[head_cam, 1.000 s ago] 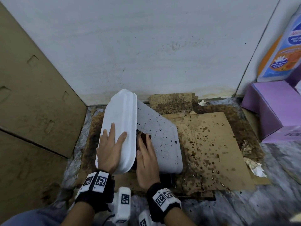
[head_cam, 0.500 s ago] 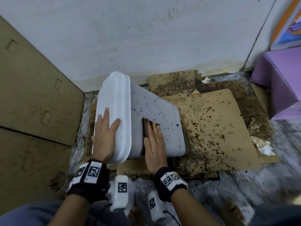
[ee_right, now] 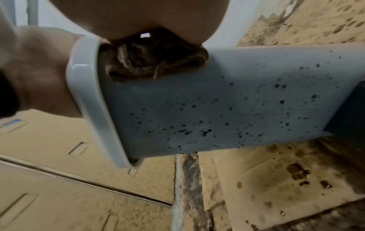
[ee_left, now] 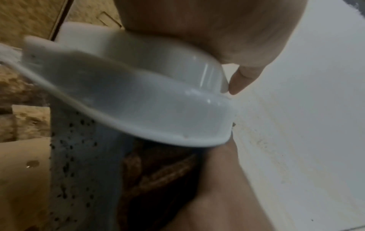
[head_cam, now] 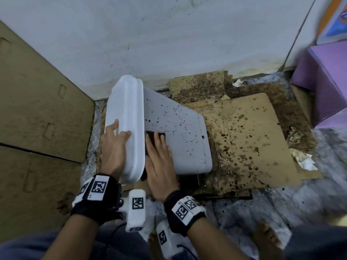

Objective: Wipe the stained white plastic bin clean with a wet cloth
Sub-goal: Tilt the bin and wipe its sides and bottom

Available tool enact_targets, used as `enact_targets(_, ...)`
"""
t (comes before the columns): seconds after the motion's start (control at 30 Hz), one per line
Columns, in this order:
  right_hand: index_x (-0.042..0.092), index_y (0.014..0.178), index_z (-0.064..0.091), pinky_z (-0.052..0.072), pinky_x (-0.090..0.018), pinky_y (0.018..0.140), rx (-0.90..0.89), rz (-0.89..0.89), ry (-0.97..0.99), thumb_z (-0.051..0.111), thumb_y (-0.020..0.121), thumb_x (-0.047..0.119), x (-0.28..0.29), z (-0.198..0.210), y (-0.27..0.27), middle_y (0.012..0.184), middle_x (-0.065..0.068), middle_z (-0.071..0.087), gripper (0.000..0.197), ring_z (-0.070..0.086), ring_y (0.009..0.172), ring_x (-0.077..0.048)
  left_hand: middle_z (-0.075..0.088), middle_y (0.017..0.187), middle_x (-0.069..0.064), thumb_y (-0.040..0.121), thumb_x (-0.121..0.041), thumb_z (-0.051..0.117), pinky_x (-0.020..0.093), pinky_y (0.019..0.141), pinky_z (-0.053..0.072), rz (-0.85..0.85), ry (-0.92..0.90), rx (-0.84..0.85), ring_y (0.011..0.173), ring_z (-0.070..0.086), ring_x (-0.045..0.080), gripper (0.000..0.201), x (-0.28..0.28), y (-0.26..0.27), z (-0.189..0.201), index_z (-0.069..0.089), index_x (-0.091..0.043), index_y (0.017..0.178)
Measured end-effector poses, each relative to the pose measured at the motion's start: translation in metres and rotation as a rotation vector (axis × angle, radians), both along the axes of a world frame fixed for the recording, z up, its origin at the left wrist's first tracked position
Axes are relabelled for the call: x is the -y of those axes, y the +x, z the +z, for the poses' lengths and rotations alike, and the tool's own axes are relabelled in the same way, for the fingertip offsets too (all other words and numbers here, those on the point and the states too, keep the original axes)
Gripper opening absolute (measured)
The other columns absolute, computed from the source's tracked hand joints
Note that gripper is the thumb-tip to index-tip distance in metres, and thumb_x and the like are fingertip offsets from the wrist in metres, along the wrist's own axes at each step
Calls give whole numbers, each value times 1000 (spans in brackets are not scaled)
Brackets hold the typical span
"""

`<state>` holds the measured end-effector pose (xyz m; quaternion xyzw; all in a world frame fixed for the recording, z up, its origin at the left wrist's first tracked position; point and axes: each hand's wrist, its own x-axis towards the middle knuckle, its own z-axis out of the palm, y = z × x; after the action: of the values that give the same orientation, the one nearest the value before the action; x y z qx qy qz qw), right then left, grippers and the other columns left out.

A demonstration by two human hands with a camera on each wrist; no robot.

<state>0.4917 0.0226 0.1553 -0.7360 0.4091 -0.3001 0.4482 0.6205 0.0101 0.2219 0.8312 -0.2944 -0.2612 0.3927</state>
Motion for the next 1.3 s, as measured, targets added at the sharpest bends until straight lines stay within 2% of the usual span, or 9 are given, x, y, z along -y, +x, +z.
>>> enact_targets(0.17,35,151,4,-3,-37,121,-41,-112,84,15,101,38,12,-33,-15,161,8,-6,51,-11,147,-5,36,141,12,81,-57,47,53,107,37,10,87,131,123,45,34,64,6,-8,5,39,-27,138)
enact_targets(0.33,29,152,8,3,-42,120,-96,-209,274,14,96,43,36,-78,-47,161,5,-6,58,-8,148,-9,33,145,9,87,-60,48,55,110,33,24,72,144,130,41,32,57,7,-12,1,39,-35,137)
enact_targets(0.47,34,150,6,1,-43,120,-61,-239,309,15,95,41,36,-70,-43,161,4,-5,56,-8,148,-11,30,152,9,92,-56,45,56,114,28,3,62,180,137,37,31,54,9,-19,2,34,-44,144)
enact_targets(0.7,34,153,6,-9,-32,119,-31,-81,54,12,100,44,10,-24,-13,162,7,-5,54,-15,146,-5,32,156,8,82,-66,38,53,117,27,-60,29,160,144,31,28,75,7,-9,-1,31,-38,151)
enact_targets(0.87,33,152,6,-5,-34,120,-43,-102,45,13,101,43,15,-49,-21,162,7,-4,53,-11,147,-6,29,157,8,83,-67,38,54,117,26,-54,42,143,143,31,28,72,3,-3,-3,29,-42,150)
enact_targets(0.93,33,152,4,-3,-37,121,-76,-150,109,13,100,44,21,-70,-32,162,6,-6,53,-11,147,-8,31,157,7,88,-60,41,53,117,26,-48,34,148,142,33,27,66,2,3,-6,31,-40,150)
enact_targets(1.1,27,153,6,4,-48,119,-178,-267,315,13,95,46,43,-123,-68,161,3,-6,61,-10,148,-13,35,155,3,79,-68,42,53,115,30,-45,14,110,139,39,24,70,0,13,-12,33,-47,145)
enact_targets(1.2,27,152,7,2,-49,119,-155,-310,371,14,93,43,45,-118,-61,162,-1,-4,62,-9,148,-17,36,154,5,79,-67,42,53,115,31,-39,14,105,138,40,26,70,1,13,-12,34,-46,146)
enact_targets(1.3,31,152,7,0,-47,120,-122,-300,319,14,95,44,35,-93,-43,161,2,-5,59,-11,148,-14,38,154,4,78,-67,42,52,114,32,-41,7,106,138,40,26,72,2,16,-13,34,-45,146)
